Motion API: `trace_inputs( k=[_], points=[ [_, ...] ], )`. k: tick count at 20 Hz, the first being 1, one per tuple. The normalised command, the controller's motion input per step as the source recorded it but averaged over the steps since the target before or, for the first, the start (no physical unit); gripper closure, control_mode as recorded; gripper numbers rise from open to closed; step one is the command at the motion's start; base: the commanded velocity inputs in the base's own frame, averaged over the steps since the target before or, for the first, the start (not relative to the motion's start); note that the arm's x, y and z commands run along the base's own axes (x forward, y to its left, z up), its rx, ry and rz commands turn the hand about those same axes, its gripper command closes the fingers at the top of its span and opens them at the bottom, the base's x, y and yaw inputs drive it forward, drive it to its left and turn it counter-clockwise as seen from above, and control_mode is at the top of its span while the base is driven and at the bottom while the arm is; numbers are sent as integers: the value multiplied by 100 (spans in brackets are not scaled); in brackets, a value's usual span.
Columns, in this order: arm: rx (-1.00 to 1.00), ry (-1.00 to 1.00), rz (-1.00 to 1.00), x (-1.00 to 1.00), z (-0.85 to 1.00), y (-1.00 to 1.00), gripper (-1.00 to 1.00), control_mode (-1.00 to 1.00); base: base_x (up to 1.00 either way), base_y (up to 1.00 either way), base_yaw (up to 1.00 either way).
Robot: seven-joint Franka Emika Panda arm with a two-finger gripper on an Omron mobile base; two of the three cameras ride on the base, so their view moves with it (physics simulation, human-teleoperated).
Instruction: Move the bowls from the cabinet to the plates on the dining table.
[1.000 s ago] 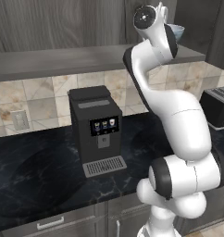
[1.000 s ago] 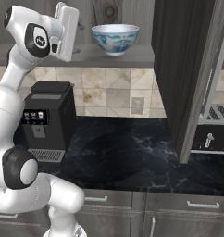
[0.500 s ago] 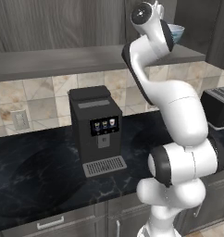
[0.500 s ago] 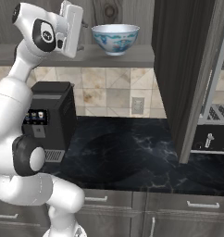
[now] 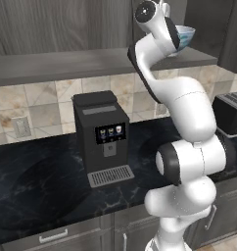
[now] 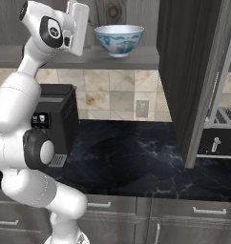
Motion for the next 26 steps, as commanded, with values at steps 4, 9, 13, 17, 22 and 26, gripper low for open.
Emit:
trace_inputs(
  k=[4,9,13,17,22,26],
  points=[
    [0,0,-4,31,-2,2,-100,-100,0,0,0],
    [0,0,-2,26,-7,0,-100,-100,0,0,0],
    [0,0,-1,19,-9,0,-100,-100,0,0,0],
    [0,0,-1,18,-10,0,-100,-100,0,0,0],
    [0,-1,-3,12,-11,-3,-100,-100,0,0,0],
    [0,-2,-4,9,-12,-6,-100,-100,0,0,0]
  ],
)
